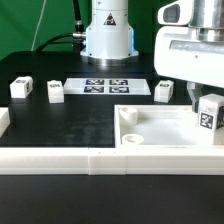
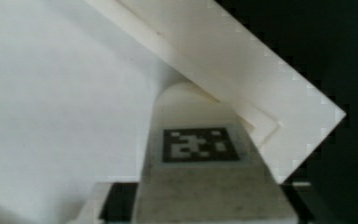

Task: Assemble one leg

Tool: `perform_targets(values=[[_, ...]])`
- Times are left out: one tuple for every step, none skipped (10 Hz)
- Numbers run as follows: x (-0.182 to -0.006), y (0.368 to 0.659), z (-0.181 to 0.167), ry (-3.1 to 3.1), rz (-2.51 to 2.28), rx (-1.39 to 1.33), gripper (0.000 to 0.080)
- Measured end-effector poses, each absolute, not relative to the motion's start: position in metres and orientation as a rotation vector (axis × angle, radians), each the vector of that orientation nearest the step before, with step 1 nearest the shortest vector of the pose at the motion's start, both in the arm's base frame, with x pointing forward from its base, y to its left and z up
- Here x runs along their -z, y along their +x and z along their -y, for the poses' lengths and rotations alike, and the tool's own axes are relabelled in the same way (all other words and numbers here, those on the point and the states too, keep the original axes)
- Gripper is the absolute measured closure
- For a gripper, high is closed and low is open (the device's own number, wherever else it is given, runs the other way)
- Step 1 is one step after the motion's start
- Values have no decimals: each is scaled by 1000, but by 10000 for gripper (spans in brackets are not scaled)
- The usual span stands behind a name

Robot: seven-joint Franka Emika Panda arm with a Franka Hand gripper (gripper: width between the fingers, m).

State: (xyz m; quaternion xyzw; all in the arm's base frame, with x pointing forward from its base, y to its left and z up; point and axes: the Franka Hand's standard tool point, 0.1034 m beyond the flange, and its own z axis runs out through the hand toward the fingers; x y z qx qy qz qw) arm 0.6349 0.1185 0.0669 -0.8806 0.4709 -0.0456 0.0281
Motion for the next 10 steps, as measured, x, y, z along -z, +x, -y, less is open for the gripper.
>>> perform_targets(values=[[-66, 635, -118, -2595, -1631, 123, 508], [-66, 635, -118, -2505, -1757, 114, 508], [-66, 635, -118, -2444, -1837, 110, 508], [-66, 635, -118, -2383, -1910, 104, 508], [-66, 634, -119, -2267, -2032, 86, 508], [-66, 634, -119, -2210, -2093, 80, 508], [-66, 634, -120, -2140, -2159, 71, 508], [-66, 634, -121, -2077, -2213, 61, 508], [-66, 634, -121, -2081, -2209, 61, 491], [-66, 634, -122, -2102, -2190, 63, 491]])
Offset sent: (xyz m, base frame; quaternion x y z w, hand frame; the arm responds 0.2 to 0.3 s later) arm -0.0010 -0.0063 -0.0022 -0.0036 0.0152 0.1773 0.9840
